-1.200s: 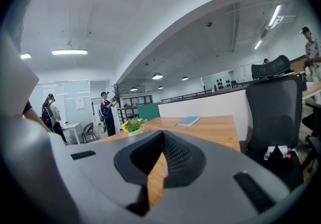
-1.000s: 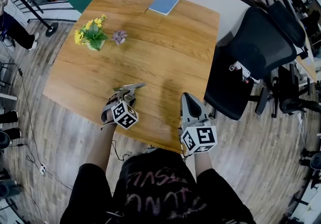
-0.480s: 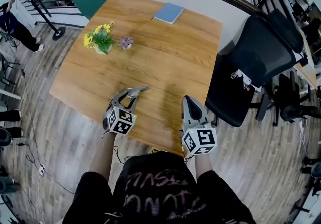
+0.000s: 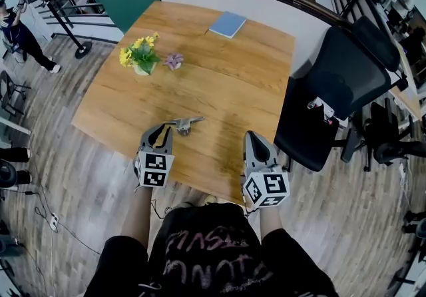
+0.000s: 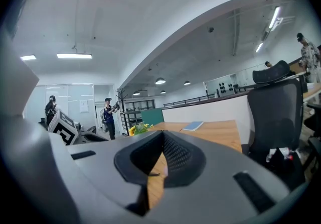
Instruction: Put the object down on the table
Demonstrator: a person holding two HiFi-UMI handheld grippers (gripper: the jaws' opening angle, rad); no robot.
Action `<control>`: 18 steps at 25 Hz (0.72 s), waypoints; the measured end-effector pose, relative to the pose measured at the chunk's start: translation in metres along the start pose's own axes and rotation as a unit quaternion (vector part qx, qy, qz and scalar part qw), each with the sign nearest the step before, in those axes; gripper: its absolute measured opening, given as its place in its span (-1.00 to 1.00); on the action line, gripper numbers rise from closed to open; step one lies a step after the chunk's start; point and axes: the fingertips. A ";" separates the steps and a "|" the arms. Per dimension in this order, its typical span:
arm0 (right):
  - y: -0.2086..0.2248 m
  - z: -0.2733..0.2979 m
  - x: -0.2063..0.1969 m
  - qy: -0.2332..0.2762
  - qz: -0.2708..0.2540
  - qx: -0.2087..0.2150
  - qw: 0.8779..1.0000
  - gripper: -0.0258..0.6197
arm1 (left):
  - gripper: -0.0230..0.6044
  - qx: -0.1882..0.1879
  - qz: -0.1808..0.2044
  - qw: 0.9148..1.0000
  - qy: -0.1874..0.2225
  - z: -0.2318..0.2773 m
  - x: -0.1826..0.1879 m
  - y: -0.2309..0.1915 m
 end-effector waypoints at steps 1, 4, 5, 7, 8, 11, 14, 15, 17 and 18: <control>-0.001 -0.001 0.000 0.001 0.000 -0.001 1.000 -0.91 | -0.70 0.004 -0.010 1.000 0.007 -0.006 0.003 -0.004; -0.005 -0.005 -0.001 0.001 -0.002 -0.003 1.000 -0.91 | -0.76 0.011 -0.041 0.999 0.026 -0.021 0.007 -0.016; -0.006 -0.006 -0.002 0.000 -0.003 -0.004 1.000 -0.91 | -0.79 0.014 -0.047 0.998 0.032 -0.026 0.008 -0.019; -0.008 -0.009 -0.003 -0.002 -0.006 -0.006 1.000 -0.91 | -0.84 0.022 -0.051 0.997 0.048 -0.037 0.013 -0.024; -0.009 -0.010 -0.003 -0.003 -0.007 -0.007 1.000 -0.91 | -0.86 0.027 -0.051 0.997 0.057 -0.043 0.016 -0.026; -0.013 -0.013 -0.001 -0.004 -0.015 -0.008 1.000 -0.91 | -0.88 0.036 -0.057 0.994 0.084 -0.063 0.025 -0.033; -0.016 -0.016 0.000 -0.005 -0.022 -0.010 1.000 -0.91 | -0.88 0.047 -0.062 0.992 0.103 -0.081 0.031 -0.040; -0.017 -0.016 0.000 -0.005 -0.025 -0.009 1.000 -0.91 | -0.88 0.050 -0.063 0.991 0.108 -0.086 0.032 -0.043; -0.018 -0.018 0.000 -0.006 -0.029 -0.008 1.000 -0.91 | -0.88 0.058 -0.064 0.989 0.119 -0.097 0.035 -0.048; -0.019 -0.019 0.001 -0.005 -0.031 -0.008 0.999 -0.91 | -0.88 0.061 -0.063 0.988 0.125 -0.102 0.037 -0.050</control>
Point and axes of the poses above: the fingertips, and each gripper's own axes: z forward along the fingers, y to its right, x out of its top, and after that the axes turned 5 degrees about -y, right-handed
